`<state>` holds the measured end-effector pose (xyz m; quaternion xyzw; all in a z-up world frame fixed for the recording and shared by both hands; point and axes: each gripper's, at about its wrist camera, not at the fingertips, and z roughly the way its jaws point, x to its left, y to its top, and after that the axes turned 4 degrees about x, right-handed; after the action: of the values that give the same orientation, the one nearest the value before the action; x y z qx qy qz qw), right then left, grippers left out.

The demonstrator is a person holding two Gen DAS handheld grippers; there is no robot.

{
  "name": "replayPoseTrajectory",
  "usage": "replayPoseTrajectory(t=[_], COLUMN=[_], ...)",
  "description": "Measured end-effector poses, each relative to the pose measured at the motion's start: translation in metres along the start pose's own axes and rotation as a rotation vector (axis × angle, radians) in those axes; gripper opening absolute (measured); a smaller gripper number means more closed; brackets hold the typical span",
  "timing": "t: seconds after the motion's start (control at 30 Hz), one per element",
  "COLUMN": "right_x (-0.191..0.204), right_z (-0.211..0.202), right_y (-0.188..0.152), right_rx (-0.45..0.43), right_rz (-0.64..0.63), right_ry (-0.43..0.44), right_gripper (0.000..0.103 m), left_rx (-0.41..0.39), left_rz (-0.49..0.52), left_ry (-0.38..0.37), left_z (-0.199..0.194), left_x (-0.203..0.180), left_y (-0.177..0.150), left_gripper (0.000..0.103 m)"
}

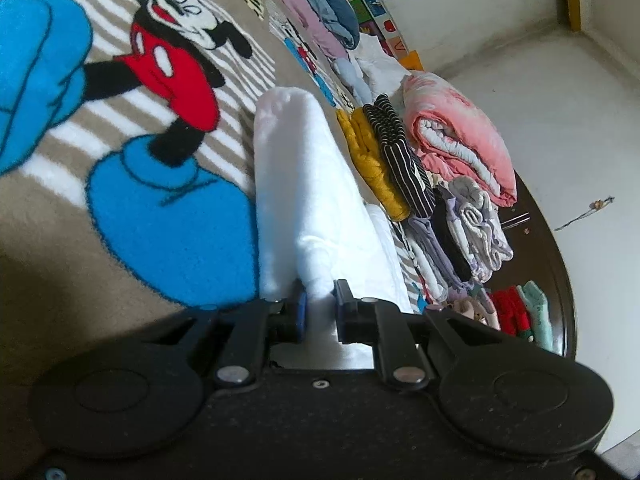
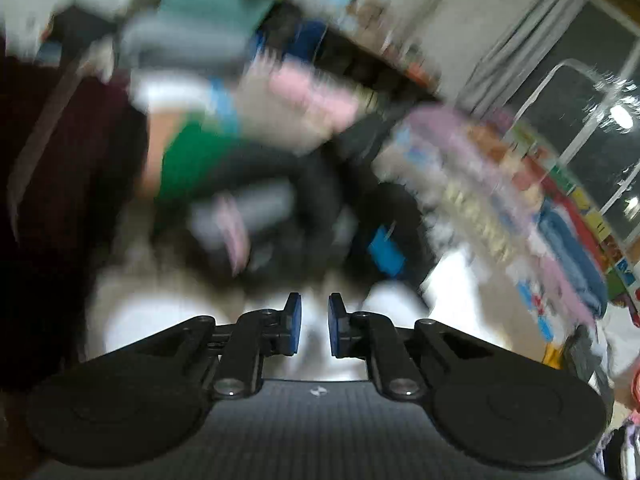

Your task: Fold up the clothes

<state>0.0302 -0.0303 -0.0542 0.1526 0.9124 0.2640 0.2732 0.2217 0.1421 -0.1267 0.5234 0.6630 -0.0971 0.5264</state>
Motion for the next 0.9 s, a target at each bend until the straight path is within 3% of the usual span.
replayPoseTrajectory(t=[0.03,0.13,0.23,0.3,0.43,0.5,0.6,0.67,0.83,0.9], right_x=[-0.009,-0.029,-0.028,-0.033,-0.030,-0.034,-0.039,-0.037,-0.035,-0.037], right_z=[0.014,0.010,0.013,0.018,0.017,0.016,0.015,0.014,0.007,-0.002], right_y=[-0.011,-0.021,-0.024,-0.028,-0.035,-0.039,-0.043,-0.043,-0.043,-0.042], right_rx=[0.041,0.007,0.003,-0.013,-0.038,-0.050,-0.064,-0.067,-0.064,-0.058], right_rz=[0.065,0.209,0.203,0.256,0.303,0.331,0.361,0.366,0.370,0.366], right_ry=[0.030,0.086,0.085,0.104,0.102,0.114,0.125,0.120,0.109,0.110], right_gripper=[0.012,0.012,0.012,0.012,0.013,0.013,0.013,0.013,0.016,0.017], left_rx=[-0.002,-0.020,-0.044,-0.071,-0.156,-0.170,-0.122,-0.002,0.038,0.047], left_rz=[0.027,0.122,0.222,0.304,0.505,0.580,0.704,0.775,0.849,0.821], left_ry=[0.014,0.055,0.130,0.204,0.349,0.319,0.246,0.310,0.364,0.338], left_z=[0.000,-0.001,-0.005,-0.009,-0.027,-0.033,-0.024,0.005,0.027,0.025], left_x=[-0.004,-0.018,-0.031,-0.041,-0.064,-0.071,-0.087,-0.085,-0.079,-0.075], left_y=[0.000,0.000,-0.005,-0.008,-0.024,-0.036,-0.056,-0.066,-0.069,-0.065], left_gripper=[0.012,0.014,0.022,0.032,0.033,0.033,0.033,0.033,0.035,0.036])
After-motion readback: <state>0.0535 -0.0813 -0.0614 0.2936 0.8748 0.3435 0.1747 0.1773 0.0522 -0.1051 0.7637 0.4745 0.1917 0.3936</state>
